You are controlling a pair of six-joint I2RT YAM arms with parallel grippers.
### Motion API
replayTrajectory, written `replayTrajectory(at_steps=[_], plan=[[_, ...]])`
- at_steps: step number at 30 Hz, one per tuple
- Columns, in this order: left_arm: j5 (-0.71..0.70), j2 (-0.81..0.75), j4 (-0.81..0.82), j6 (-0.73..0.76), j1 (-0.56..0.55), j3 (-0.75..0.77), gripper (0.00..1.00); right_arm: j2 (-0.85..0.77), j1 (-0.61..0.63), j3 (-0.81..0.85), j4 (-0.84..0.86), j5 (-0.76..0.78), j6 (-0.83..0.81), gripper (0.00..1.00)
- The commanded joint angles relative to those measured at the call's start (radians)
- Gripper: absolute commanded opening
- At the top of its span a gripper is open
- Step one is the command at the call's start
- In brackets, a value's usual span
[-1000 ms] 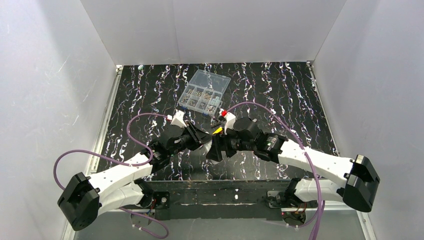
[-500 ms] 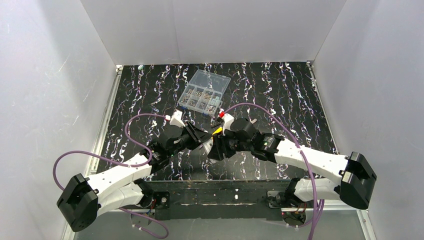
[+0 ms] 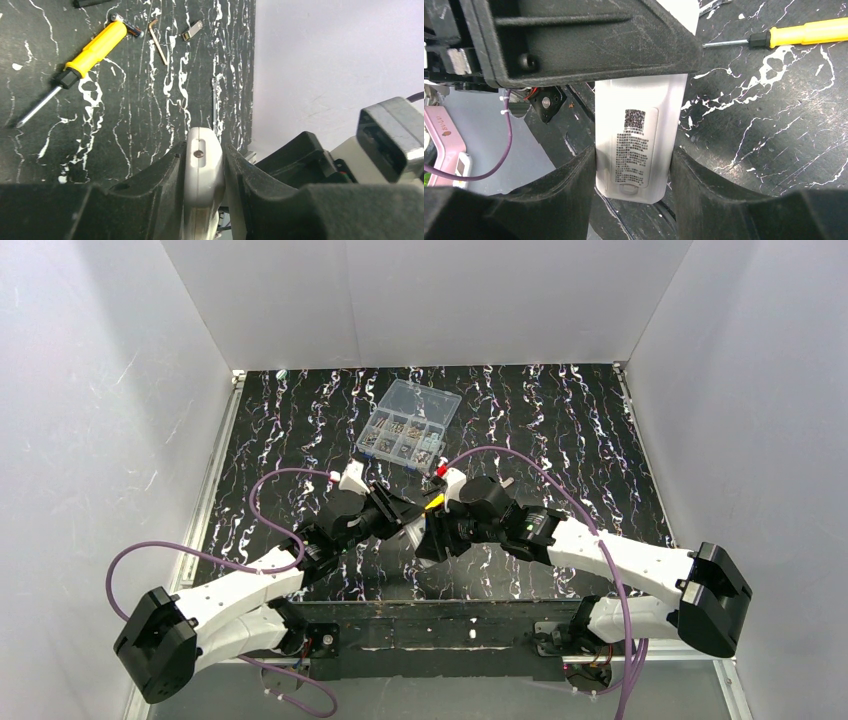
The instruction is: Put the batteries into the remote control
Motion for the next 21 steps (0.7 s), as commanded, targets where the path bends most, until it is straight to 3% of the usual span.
replayTrajectory(at_steps=[1,6,21], plan=[[0.000,-0.003,0.097,-0.026,0.005,0.004,0.34,-0.007,0.008,0.026,0.018,-0.015,-0.016,0.27],[0.014,0.004,0.107,-0.025,0.005,0.004,0.41,-0.015,0.008,0.026,0.026,0.001,-0.009,0.26],[0.077,0.024,0.109,-0.004,0.005,0.005,0.39,-0.073,0.008,0.019,0.026,0.067,-0.006,0.25]])
